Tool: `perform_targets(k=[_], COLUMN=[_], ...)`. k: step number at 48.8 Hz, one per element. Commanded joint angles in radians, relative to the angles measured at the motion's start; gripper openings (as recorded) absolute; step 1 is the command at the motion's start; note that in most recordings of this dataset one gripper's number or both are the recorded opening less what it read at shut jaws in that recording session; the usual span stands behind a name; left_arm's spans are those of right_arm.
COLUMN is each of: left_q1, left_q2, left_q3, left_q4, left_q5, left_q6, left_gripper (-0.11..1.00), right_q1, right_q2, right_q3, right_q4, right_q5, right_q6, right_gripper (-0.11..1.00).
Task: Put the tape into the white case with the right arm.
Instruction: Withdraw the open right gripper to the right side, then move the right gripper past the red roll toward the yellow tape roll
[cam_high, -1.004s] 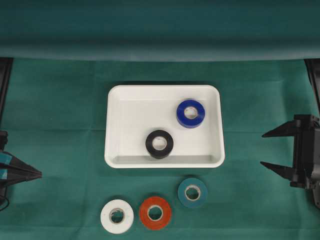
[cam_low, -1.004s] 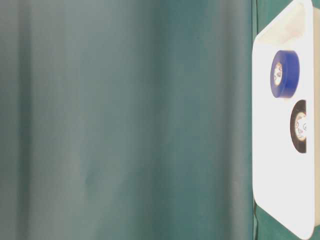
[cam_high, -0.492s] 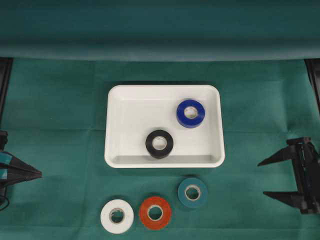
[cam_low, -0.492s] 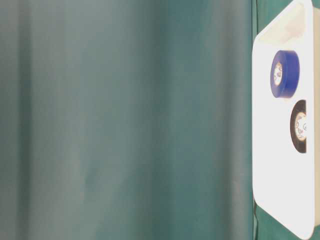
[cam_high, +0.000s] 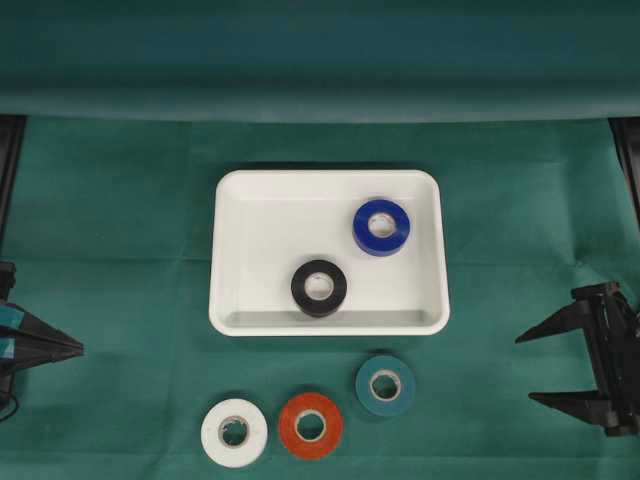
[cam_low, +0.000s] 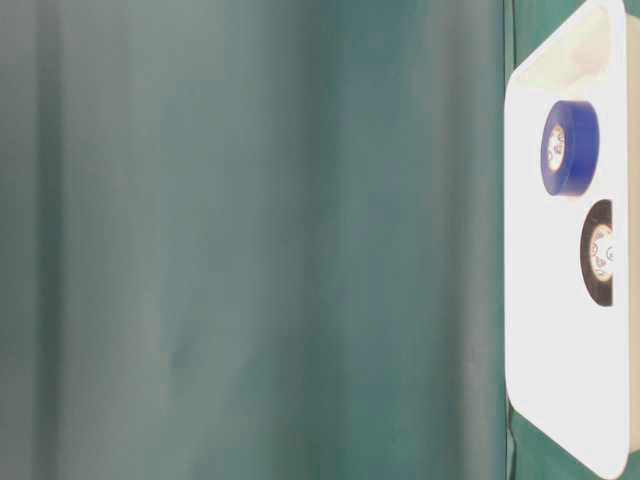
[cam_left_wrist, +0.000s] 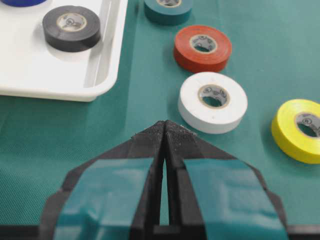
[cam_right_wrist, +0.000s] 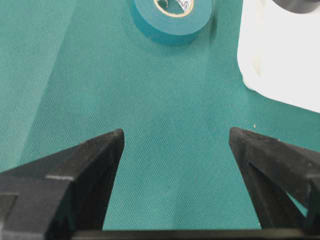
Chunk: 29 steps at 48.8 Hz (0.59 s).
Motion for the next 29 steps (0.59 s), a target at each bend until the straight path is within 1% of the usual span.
perform_targets(k=[1, 14, 23, 29], left_q1=[0.002, 0.002, 0.003, 0.003], left_q2=[0.008, 0.008, 0.008, 0.008], left_q3=[-0.011, -0.011, -0.011, -0.011], left_q4=[-0.002, -0.002, -0.002, -0.002], left_q5=[-0.011, -0.012, -0.011, -0.011], left_q6=[0.0, 0.002, 0.002, 0.0], left_gripper=[0.0, 0.0, 0.0, 0.0], right_q1=[0.003, 0.005, 0.011, 0.017], right_q2=[0.008, 0.048, 0.138, 0.215], right_q3=[-0.014, -0.037, -0.089, -0.141], right_q4=[-0.002, -0.002, -0.005, -0.003], right_q5=[-0.009, -0.032, -0.063, -0.077], right_q6=[0.0, 0.0, -0.002, -0.002], right_gripper=[0.57, 0.57, 0.57, 0.57])
